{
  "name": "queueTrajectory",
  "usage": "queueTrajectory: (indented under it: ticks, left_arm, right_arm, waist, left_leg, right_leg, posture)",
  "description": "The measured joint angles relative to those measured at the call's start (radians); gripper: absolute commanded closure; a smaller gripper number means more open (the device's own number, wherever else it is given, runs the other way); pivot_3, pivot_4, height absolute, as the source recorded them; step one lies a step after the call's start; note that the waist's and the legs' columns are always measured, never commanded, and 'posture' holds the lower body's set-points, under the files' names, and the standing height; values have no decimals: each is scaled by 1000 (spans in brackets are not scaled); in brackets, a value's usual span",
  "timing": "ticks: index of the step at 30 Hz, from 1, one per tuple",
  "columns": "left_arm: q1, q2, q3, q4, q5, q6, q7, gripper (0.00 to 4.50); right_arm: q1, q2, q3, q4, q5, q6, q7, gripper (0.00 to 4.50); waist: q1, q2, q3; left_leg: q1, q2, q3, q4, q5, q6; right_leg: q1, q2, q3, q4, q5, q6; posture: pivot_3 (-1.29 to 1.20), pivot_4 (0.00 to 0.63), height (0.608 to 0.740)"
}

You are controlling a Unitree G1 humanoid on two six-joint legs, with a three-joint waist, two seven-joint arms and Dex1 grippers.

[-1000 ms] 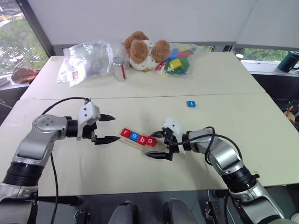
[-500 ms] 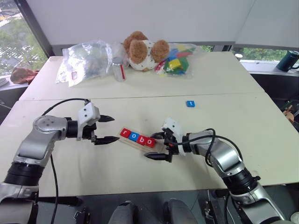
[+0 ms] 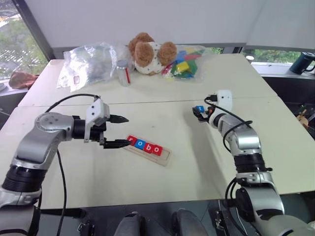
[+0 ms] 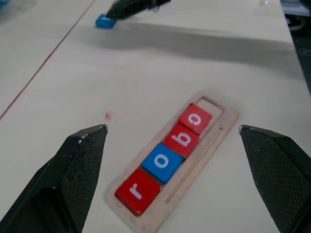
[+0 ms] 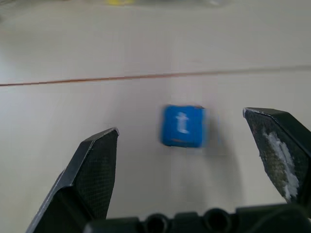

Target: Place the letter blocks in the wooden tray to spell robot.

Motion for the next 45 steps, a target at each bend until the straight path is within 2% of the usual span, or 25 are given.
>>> queueTrajectory:
  ticks: [7, 15, 18, 23, 27, 30, 32, 34, 35, 39, 42, 45]
  left_arm:
    - [-39, 39, 9, 68, 10, -9, -10, 0]
    - [-48, 56, 11, 161, 44, -77, -25, 0]
    - [-48, 55, 11, 170, 52, -85, -25, 0]
    - [-46, 49, 11, 170, 52, -100, -15, 0]
    - [-45, 42, 11, 165, 52, -100, -9, 0]
    - [-32, 20, 7, 141, 51, -101, -9, 0]
    - [-26, 11, -4, 130, 54, -114, -11, 0]
    - [-31, -13, -20, 122, 74, -143, -12, 0]
    - [-34, -25, -34, 123, 83, -159, -12, 0]
    - [-96, -92, -97, 156, 128, -219, -20, 0]
    - [-149, -130, -130, 212, 156, -259, -35, 0]
    - [-181, -151, -143, 275, 177, -293, -52, 0]
  right_arm:
    - [-134, 11, -24, 302, 4, -154, -7, 69]
    - [-184, 40, -15, 429, 1, -222, 27, 69]
    - [-208, 40, -11, 492, -8, -251, 15, 857]
    - [-234, 39, -6, 555, -20, -294, -6, 3316]
    - [-232, 39, -4, 557, -27, -303, -11, 3309]
    - [-145, 40, 1, 385, -33, -249, -29, 3309]
    - [-14, 45, -1, 134, -33, -140, -63, 3309]
    - [179, 85, -18, -259, -19, 63, -122, 3309]
    - [271, 118, -19, -437, -12, 171, -149, 3309]
    - [478, 261, 3, -924, 12, 520, -234, 3309]
    - [519, 315, 40, -1109, 24, 672, -257, 3309]
    - [561, 333, 38, -1163, 21, 732, -273, 3309]
  waist:
    - [-10, 0, 0]
    - [-6, 0, 0]
    - [-8, 0, 0]
    - [-9, 0, 0]
    - [-9, 0, 0]
    - [-4, 0, 0]
    - [1, 0, 0]
    - [11, 1, -1]
    - [17, 1, -1]
    - [22, 1, -1]
    - [21, 1, -2]
    - [23, 1, -2]
  left_leg:
    - [0, 0, 0, 0, 0, 0]
    - [0, 0, 0, 0, 0, 0]
    - [0, 0, 0, 0, 0, 0]
    - [0, 1, 0, 0, 0, 0]
    - [0, 0, 0, 0, 0, 0]
    - [0, 1, -1, 0, 0, 0]
    - [-3, 1, -3, 0, 0, 0]
    - [-9, 1, -5, 0, 0, 0]
    - [-12, 0, -5, 1, 0, 0]
    - [-14, 0, -3, 4, 0, 0]
    - [-9, -1, -2, 4, -1, 6]
    - [0, -1, -3, 2, -1, 6]
  right_leg:
    - [0, 1, 0, 0, 0, 0]
    - [0, 1, 0, 0, 0, 0]
    - [0, 1, 0, 0, 0, 0]
    - [0, 1, 0, 0, 0, 0]
    - [0, 1, 0, 0, 0, 0]
    - [0, 1, 0, 0, 0, 0]
    - [-2, 1, 0, 2, 0, 0]
    - [-6, 1, 0, 2, 0, 0]
    - [-9, 1, 0, 3, 0, 0]
    - [-12, 1, 1, 4, 0, 0]
    - [-9, 2, 1, 5, 0, 0]
    - [0, 3, 1, 4, 0, 0]
  posture:
    - [0, 150, 740]
    - [0, 150, 740]
    - [0, 150, 740]
    - [0, 150, 740]
    - [0, 150, 740]
    - [0, 150, 740]
    - [0, 150, 740]
    - [0, 150, 740]
    - [0, 150, 740]
    - [0, 150, 740]
    - [0, 150, 740]
    - [0, 150, 740]
